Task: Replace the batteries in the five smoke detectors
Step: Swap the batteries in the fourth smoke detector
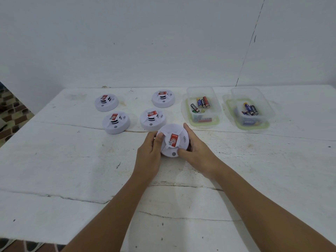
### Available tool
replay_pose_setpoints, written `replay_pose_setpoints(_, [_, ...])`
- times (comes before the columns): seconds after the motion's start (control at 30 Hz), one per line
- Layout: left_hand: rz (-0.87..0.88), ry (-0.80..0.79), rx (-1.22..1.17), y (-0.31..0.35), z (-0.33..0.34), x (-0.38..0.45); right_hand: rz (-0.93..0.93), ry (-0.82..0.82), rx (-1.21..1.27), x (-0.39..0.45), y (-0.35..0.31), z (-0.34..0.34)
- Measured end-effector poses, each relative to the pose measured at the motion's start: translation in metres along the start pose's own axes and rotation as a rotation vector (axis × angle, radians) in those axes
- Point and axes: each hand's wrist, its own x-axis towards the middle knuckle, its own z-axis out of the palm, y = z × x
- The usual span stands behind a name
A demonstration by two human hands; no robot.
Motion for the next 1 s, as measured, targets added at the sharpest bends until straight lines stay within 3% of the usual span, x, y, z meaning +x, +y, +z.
replay_pose_setpoints(1.0, [-0.01, 0.002, -0.007, 0.0015, -0.0003, -0.0007, -0.036, 0.011, 0.02, 0.0036, 0.006, 0.0002])
